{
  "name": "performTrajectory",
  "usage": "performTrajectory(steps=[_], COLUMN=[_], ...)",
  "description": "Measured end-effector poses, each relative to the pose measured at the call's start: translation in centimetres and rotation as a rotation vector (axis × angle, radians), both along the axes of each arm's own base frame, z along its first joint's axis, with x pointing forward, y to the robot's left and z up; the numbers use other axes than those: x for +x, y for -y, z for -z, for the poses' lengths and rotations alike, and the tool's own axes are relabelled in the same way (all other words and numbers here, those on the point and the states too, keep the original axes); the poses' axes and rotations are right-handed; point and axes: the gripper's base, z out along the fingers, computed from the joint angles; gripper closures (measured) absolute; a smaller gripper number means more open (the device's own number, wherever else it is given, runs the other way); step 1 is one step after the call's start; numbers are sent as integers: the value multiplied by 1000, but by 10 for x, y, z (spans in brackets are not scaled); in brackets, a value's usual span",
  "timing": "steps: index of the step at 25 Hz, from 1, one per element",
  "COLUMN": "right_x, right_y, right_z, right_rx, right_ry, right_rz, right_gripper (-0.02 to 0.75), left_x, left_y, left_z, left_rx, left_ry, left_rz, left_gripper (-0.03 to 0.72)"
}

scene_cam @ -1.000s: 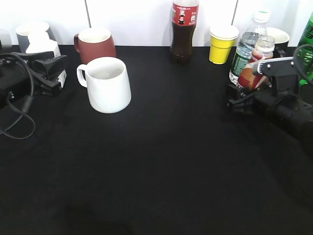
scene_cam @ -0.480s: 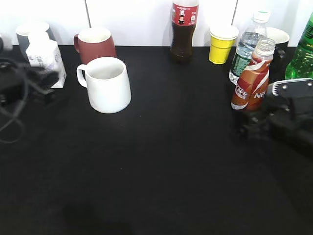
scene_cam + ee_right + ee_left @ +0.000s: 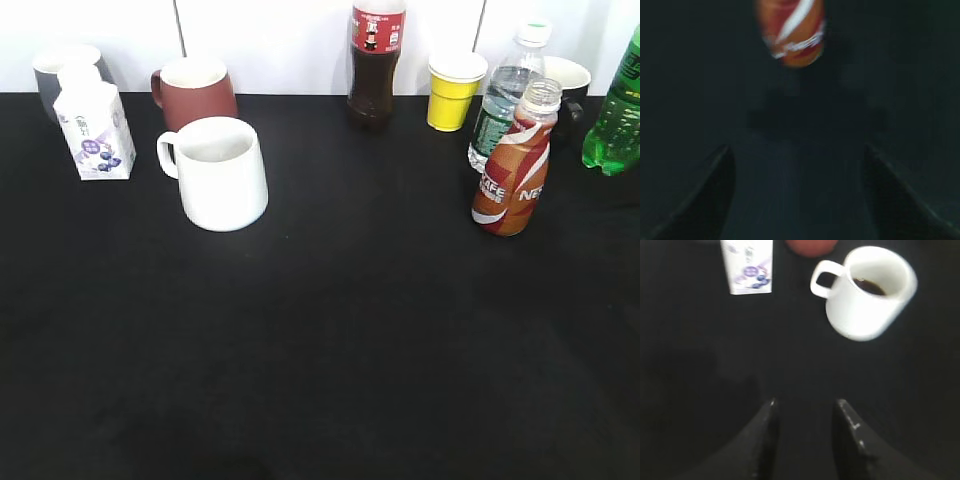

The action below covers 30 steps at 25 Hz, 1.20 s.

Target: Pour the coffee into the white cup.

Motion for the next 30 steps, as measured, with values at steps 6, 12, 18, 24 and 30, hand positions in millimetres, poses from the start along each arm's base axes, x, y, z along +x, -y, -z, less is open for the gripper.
performTrajectory(steps=[6,12,18,24,30], right_x=[-173,-212,-201,-201,-202], right_y=[38,61,61,61,59], right_z=[-45,25,28,28,28], right_rx=[90,-9,15,8,-54], right_ry=[334,385,455,457,458], right_rz=[-64,32,70,106,368], right_gripper=[153,153,153,153,153], left_x=[-131,-145,-138,-138,-137], left_y=[-49,-43,-41,-40,-38], left_z=[7,46,49,49,49], left_rx=[34,15,4,16,46], left_ry=[181,228,271,270,268], left_rz=[61,193,188,100,-119], left_gripper=[410,410,410,410,410])
